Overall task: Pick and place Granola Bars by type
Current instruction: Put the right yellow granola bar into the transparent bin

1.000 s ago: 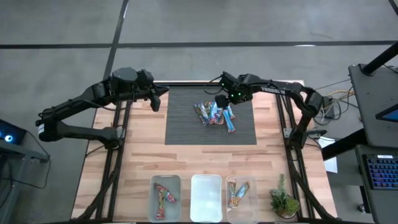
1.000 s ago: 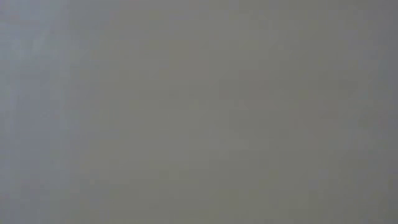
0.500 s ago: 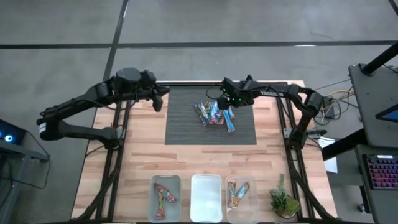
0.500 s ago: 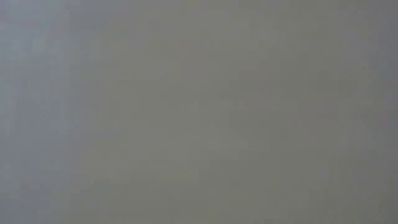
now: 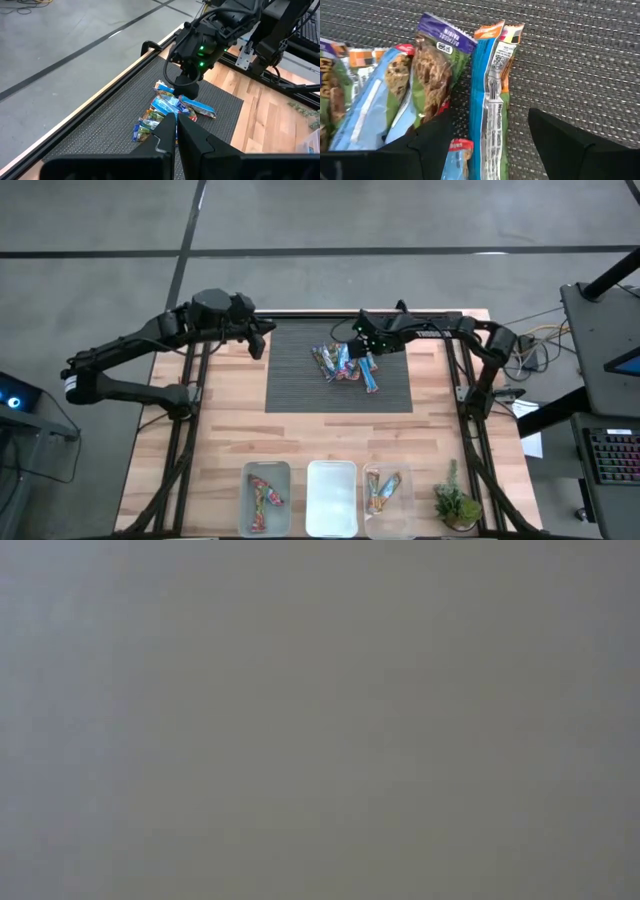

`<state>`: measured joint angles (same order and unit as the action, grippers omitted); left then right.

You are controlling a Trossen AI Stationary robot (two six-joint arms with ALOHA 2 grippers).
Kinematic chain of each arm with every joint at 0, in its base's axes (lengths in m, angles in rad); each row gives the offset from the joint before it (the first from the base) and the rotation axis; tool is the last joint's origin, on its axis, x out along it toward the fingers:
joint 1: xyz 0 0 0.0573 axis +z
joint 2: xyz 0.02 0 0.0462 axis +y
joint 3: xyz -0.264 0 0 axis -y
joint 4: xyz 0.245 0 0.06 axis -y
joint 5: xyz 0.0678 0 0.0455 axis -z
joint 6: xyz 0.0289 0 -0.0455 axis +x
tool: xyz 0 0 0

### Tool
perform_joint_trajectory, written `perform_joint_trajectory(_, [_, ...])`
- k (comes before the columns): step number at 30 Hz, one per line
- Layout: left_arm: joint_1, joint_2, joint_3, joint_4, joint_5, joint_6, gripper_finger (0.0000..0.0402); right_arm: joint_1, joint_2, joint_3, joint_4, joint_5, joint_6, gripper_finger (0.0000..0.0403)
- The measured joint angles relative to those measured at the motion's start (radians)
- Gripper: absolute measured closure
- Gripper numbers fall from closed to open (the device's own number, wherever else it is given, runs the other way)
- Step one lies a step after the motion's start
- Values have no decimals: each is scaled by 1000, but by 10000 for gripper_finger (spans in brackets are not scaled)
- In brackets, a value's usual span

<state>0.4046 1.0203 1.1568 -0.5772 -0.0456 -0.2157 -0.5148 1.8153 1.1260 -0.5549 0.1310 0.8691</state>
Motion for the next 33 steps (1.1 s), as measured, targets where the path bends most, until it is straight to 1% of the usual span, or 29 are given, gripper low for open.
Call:
perform_joint_trajectory(8, [0, -1, 0, 0, 0, -2, 401, 2, 48, -6, 31, 3, -4, 154])
perform_joint_trajectory(14, [0, -1, 0, 0, 0, -2, 401, 4, 51, -2, 38, 7, -12, 161])
perform_joint_trajectory(28, [0, -1, 0, 0, 0, -2, 401, 4, 50, -7, 39, 21, -31, 220])
perform_joint_trajectory(33, [0, -1, 0, 0, 0, -2, 401, 4, 50, -15, 47, 21, -31, 235])
